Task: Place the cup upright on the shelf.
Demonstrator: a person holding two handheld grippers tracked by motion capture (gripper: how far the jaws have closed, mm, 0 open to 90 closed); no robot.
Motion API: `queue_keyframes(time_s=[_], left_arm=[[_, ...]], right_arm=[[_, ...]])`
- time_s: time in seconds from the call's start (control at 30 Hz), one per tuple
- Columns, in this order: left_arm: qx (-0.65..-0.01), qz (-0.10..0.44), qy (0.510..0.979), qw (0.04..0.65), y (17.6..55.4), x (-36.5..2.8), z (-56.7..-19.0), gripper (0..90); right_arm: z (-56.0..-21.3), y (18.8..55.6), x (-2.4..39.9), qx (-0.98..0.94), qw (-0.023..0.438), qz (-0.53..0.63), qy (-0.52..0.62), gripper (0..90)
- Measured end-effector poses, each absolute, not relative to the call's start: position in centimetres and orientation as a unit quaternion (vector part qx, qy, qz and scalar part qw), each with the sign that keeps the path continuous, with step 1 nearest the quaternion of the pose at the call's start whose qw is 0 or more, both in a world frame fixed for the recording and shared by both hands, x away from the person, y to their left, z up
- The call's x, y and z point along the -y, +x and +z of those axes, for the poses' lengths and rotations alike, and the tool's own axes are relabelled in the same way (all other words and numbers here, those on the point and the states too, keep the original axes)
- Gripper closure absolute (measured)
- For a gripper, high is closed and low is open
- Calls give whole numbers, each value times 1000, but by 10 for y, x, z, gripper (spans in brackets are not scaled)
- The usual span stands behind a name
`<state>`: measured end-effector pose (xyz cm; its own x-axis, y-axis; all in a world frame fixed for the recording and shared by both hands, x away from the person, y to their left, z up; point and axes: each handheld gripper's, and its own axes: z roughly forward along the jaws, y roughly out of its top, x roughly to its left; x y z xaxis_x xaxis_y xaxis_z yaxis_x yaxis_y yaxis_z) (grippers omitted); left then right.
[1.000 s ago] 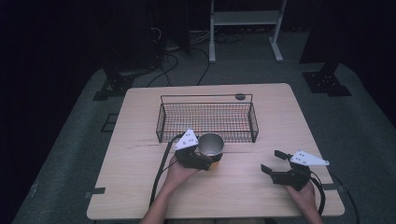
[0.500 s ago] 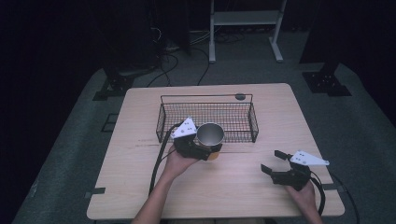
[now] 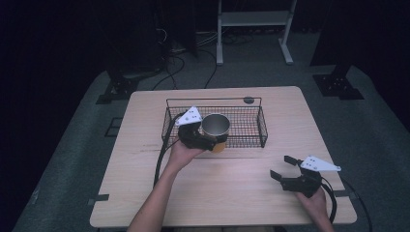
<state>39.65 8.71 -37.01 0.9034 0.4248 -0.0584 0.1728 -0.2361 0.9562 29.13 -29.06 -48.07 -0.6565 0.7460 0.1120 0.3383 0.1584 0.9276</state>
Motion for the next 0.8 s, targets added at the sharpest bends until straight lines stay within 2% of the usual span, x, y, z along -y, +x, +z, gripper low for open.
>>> queue_keyframes(time_s=[0.43, 0.8], left_arm=[[-204, 95, 769, 599, 422, -87, -360, 125], [-203, 96, 780, 584, 446, -80, -345, 125]], right_arm=[[-481, 291, 291, -736, 190, 535, 368, 134], [-481, 291, 291, -737, 190, 535, 368, 134]])
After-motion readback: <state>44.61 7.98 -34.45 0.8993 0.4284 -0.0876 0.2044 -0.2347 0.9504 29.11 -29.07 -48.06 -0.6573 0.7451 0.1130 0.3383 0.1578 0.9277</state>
